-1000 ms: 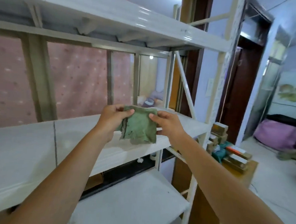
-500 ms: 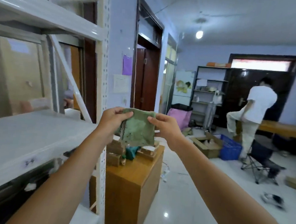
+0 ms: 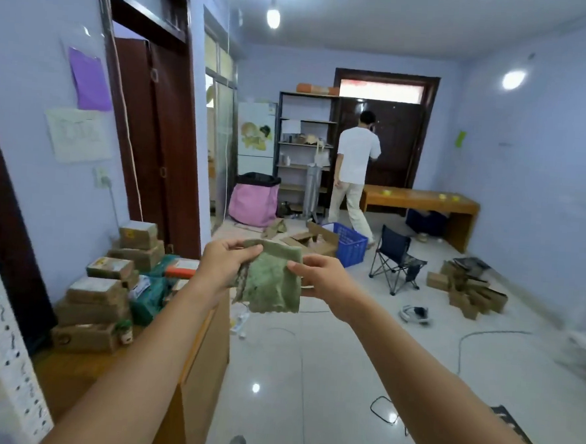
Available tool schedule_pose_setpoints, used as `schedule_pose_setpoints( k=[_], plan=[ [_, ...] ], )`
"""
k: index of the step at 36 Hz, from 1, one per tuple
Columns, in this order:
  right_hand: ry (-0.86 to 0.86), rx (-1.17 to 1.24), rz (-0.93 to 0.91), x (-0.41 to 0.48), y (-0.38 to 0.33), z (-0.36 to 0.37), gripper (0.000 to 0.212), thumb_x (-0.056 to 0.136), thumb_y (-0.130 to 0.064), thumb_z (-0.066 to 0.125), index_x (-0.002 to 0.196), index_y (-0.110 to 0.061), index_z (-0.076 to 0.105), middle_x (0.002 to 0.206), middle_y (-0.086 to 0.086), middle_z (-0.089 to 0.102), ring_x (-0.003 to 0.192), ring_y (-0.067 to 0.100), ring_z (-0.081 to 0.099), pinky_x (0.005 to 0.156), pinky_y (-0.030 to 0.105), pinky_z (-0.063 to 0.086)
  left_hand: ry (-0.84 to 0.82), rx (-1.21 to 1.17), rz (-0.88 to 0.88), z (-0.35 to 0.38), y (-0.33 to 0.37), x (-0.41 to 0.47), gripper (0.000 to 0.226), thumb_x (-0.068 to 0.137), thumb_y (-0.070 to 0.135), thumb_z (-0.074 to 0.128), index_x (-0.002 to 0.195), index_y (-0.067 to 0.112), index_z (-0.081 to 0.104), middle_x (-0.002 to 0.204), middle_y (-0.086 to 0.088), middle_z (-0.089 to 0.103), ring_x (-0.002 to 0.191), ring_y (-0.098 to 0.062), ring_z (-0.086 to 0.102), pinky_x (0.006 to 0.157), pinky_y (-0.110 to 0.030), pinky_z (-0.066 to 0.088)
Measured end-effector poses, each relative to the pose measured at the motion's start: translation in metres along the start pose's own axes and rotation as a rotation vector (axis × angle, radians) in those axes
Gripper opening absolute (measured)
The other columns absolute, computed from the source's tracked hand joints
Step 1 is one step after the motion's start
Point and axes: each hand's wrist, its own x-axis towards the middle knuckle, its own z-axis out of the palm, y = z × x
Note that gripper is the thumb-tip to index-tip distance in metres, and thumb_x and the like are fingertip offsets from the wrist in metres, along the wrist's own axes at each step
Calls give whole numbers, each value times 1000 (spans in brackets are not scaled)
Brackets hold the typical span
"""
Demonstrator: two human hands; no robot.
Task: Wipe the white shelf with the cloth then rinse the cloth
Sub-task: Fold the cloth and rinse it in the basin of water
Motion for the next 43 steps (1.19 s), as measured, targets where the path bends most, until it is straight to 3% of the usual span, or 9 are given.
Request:
schedule_pose_setpoints(
  k=[5, 10, 16, 21, 27, 36, 41, 43],
  plan=[
    [6, -64, 103, 41, 33, -1, 24, 90, -10, 72, 113, -5, 68, 104, 12, 76, 92, 25, 75, 79, 40, 62, -41, 10, -80, -7, -44, 51, 15, 79, 11, 82, 93, 7, 76, 92, -13, 78, 84, -27, 75, 78, -36, 60],
    [79, -132, 132, 89, 65, 15, 21, 91, -9, 70, 112, -5, 68, 105, 12, 74, 91, 23, 75, 75, 39, 63, -72, 12, -153, -24, -93, 102, 15, 84, 12, 78, 97, 5, 74, 93, -14, 77, 76, -21, 74, 64, -28, 57],
    [171, -136, 211, 139, 121, 37, 16, 88, -8, 74, 103, -2, 71, 98, 15, 75, 86, 26, 75, 69, 39, 63, -146, -40, -328, -53, -159, 152, 31, 78, 5, 81, 107, 2, 70, 100, -19, 76, 90, -34, 75, 85, -52, 60],
    [214, -91, 339, 160, 183, 45, 19, 88, -8, 74, 104, 1, 70, 98, 17, 75, 85, 28, 75, 68, 39, 63, -232, -16, -475, -67, -217, 168, 39, 76, -6, 78, 112, 2, 66, 103, -19, 75, 89, -34, 75, 70, -40, 62],
    [205, -29, 520, 174, 269, 48, 22, 88, -10, 74, 106, 1, 70, 99, 18, 75, 86, 28, 75, 73, 42, 63, -169, 46, -589, -79, -304, 180, 33, 75, -4, 80, 104, 5, 68, 92, -11, 76, 76, -23, 75, 63, -32, 58],
    [194, 11, 753, 185, 420, 46, 23, 86, -6, 73, 105, 4, 66, 96, 19, 73, 76, 25, 74, 62, 39, 61, -70, 72, -836, -84, -474, 170, 25, 73, -6, 78, 94, 6, 71, 96, -17, 76, 81, -29, 75, 73, -39, 59],
    [225, 2, 838, 188, 522, 41, 14, 88, -5, 72, 101, 0, 68, 93, 17, 73, 77, 27, 75, 62, 39, 61, -25, 27, -988, -82, -578, 158, 24, 82, -6, 69, 104, 4, 72, 95, -14, 76, 82, -29, 74, 67, -35, 59],
    [243, -4, 867, 189, 566, 40, 13, 88, -5, 72, 100, -1, 69, 94, 18, 73, 79, 28, 75, 62, 39, 61, -11, 26, -1025, -82, -622, 153, 25, 84, -3, 67, 106, 6, 72, 99, -15, 76, 89, -32, 74, 76, -43, 62]
  ],
)
